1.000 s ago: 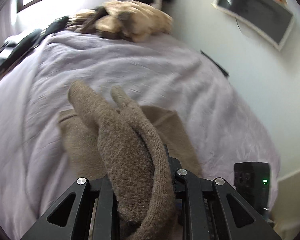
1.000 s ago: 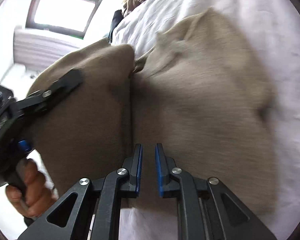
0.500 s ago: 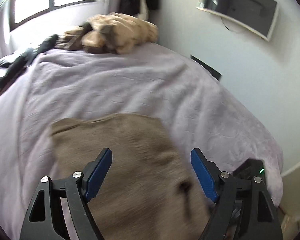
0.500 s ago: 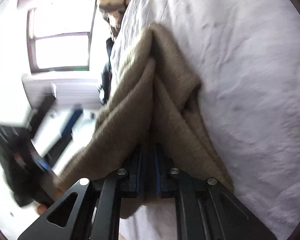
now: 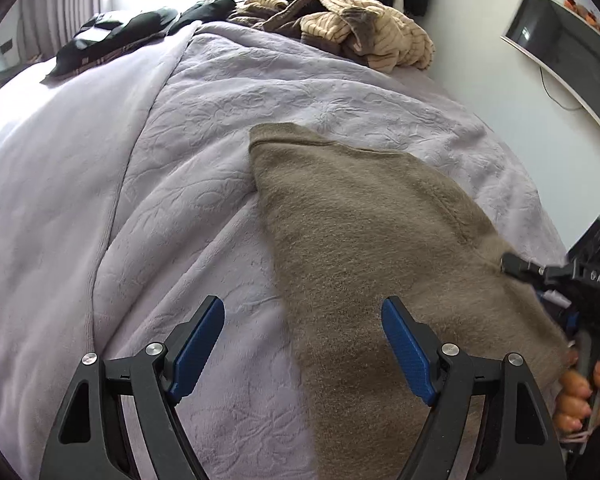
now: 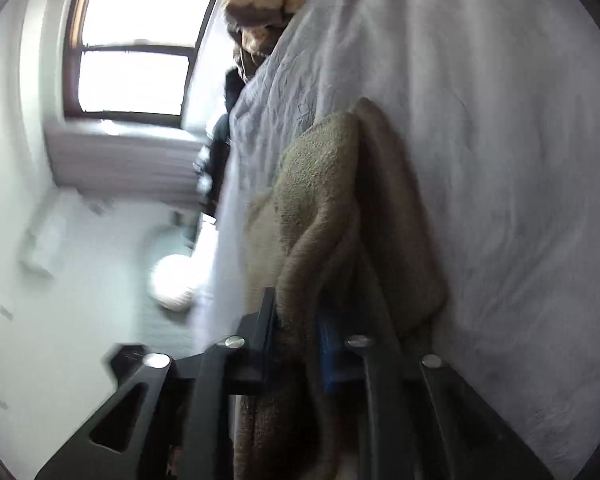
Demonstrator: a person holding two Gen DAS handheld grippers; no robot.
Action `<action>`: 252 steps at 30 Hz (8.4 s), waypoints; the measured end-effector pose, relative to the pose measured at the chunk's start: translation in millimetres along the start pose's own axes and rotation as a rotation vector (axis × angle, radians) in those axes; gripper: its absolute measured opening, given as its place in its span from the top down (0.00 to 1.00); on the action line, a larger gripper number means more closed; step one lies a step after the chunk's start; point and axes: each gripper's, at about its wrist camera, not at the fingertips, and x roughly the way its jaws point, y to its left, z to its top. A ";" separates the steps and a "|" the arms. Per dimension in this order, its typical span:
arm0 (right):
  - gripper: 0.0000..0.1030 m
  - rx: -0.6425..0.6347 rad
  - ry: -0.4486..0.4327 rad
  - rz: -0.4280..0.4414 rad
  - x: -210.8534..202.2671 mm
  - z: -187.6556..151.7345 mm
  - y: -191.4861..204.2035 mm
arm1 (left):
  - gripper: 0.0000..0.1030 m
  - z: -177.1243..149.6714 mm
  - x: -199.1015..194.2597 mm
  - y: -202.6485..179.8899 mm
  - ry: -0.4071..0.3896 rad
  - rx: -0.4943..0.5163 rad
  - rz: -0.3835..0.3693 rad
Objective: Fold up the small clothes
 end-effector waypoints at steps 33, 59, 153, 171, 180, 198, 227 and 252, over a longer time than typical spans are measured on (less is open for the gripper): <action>1.00 -0.201 0.073 -0.318 -27.0 -72.2 -12.2 | 0.05 -83.0 10.6 13.1 0.062 0.015 0.035; 0.91 -0.192 0.000 -0.374 -21.6 -35.2 5.7 | 0.06 -44.6 -10.5 4.3 0.007 -0.086 -0.027; 0.27 -0.122 0.168 -0.150 -0.2 34.8 -34.2 | 0.01 3.4 39.3 18.7 0.123 -0.117 -0.102; 0.27 -0.123 0.305 -0.031 48.9 55.1 -35.2 | 0.01 36.2 102.2 -0.9 0.213 -0.097 -0.391; 0.40 -0.030 0.277 0.075 65.6 49.7 -50.6 | 0.01 32.7 112.9 2.6 0.218 -0.117 -0.414; 0.67 0.080 0.220 0.190 23.8 0.9 26.9 | 0.48 23.7 -9.3 22.5 0.074 -0.107 -0.424; 0.65 0.055 0.308 0.010 80.3 -133.1 60.8 | 0.44 -145.0 -90.7 127.2 0.120 -0.228 -0.251; 0.63 -0.333 0.193 -0.372 9.5 -168.2 112.9 | 0.23 -177.9 -139.5 107.7 -0.009 -0.098 0.032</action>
